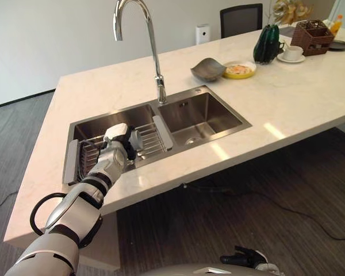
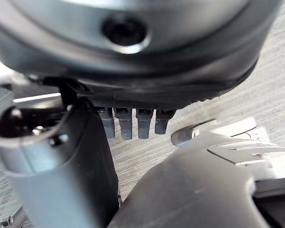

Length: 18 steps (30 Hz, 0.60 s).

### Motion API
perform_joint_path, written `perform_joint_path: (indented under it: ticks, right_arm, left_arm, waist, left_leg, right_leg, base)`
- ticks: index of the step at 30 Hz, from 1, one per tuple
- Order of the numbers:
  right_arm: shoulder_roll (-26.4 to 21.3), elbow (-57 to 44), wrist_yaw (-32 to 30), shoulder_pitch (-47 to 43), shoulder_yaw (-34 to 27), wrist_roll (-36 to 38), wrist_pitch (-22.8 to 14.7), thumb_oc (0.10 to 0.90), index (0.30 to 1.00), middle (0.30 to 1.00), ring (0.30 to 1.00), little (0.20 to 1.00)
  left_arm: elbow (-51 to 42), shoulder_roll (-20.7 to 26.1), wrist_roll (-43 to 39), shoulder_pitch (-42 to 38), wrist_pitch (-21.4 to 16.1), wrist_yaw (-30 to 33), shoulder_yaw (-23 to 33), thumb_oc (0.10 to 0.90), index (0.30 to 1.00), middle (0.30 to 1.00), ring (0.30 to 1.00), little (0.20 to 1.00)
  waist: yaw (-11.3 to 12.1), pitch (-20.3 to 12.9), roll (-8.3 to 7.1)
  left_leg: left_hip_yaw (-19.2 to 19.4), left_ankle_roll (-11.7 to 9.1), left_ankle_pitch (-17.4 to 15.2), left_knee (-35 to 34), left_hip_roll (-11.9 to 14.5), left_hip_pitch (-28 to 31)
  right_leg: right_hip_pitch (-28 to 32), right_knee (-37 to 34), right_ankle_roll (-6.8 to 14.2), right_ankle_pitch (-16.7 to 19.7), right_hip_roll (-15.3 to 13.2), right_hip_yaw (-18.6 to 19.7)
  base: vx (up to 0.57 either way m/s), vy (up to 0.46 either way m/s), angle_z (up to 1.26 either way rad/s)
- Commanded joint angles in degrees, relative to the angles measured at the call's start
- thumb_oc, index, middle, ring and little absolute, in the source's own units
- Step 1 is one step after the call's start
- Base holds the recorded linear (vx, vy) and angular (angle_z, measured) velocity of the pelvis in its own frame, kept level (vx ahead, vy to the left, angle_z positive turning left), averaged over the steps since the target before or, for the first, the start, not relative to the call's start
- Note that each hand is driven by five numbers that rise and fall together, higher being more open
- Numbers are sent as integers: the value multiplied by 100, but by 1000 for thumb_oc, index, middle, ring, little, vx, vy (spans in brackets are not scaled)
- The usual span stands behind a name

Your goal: Place the dishes in the dishwasher.

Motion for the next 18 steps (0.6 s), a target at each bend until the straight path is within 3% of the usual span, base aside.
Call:
perform_joint_path:
  ticks: [1, 10, 18]
  right_arm:
    - [131, 308, 39, -18, 256, -208, 2, 800, 900, 900, 900, 900]
    - [95, 374, 63, -74, 256, -274, -47, 800, 900, 900, 900, 900]
    - [87, 425, 21, -221, 226, -308, -36, 800, 900, 900, 900, 900]
  left_arm:
    - [645, 259, 218, -1071, 157, -139, 162, 800, 900, 900, 900, 900]
    - [1334, 246, 668, -686, 100, -754, -38, 800, 900, 900, 900, 900]
    - [1693, -15, 1080, 59, -31, -682, -50, 800, 900, 900, 900, 900]
  waist:
    - [121, 202, -108]
    - [29, 214, -77]
    - [-2, 224, -76]
  left_leg:
    - [-290, -325, -419, 48, 360, 523]
    - [-186, -310, -454, 48, 315, 564]
    - [-88, -289, -488, 48, 277, 548]
  right_leg:
    - [-168, -298, 291, 375, -99, -249]
    - [-222, -298, 313, 415, -91, -137]
    - [-332, -298, 333, 468, -105, -40]
  base:
    - [0, 0, 0]
    - [4, 0, -8]
    - [5, 5, -8]
